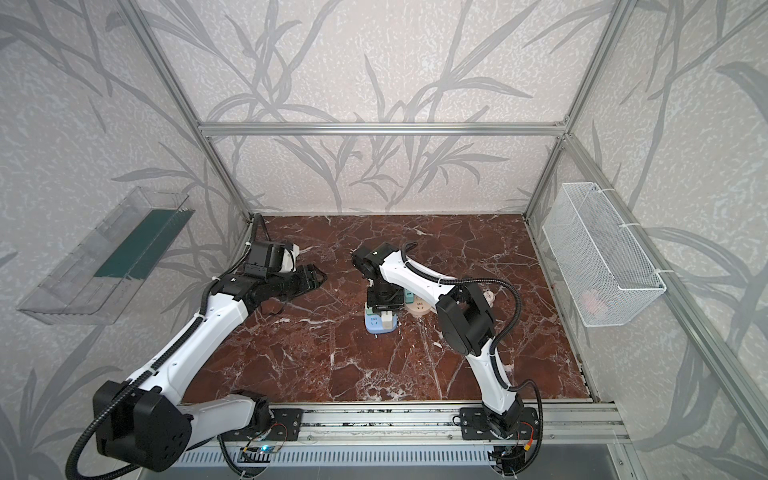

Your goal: Insert the plug

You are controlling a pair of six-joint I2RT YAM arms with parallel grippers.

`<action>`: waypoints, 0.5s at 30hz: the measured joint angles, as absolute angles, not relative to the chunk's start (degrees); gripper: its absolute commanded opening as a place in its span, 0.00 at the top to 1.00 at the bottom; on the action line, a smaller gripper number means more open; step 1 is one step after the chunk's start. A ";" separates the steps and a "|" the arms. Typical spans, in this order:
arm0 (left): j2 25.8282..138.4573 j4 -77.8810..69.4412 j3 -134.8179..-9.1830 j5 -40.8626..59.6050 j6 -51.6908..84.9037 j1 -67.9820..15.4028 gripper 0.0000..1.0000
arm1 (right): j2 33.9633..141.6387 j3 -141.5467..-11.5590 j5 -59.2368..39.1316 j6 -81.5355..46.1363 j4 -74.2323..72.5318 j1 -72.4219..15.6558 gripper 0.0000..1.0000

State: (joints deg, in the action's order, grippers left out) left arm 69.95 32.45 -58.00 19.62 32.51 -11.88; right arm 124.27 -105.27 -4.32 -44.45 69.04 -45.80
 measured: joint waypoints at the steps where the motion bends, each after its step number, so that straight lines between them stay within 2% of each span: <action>1: 69.97 32.45 -58.00 19.62 32.51 -11.88 0.31 | 124.18 -105.23 -4.29 -45.50 68.71 -45.87 1.00; 13: 70.17 32.47 -58.00 19.20 32.49 -11.86 0.31 | 125.47 -109.84 -2.90 -51.46 67.53 -46.78 1.00; 15: 70.17 32.47 -58.00 19.07 32.47 -11.86 0.30 | 126.26 -111.24 -2.94 -51.40 67.72 -46.81 0.86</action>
State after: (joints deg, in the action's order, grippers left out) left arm 70.17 32.47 -58.00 19.07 32.47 -11.86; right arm 126.26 -111.24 -2.94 -51.40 67.72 -46.81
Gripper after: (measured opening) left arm 0.693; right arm 0.333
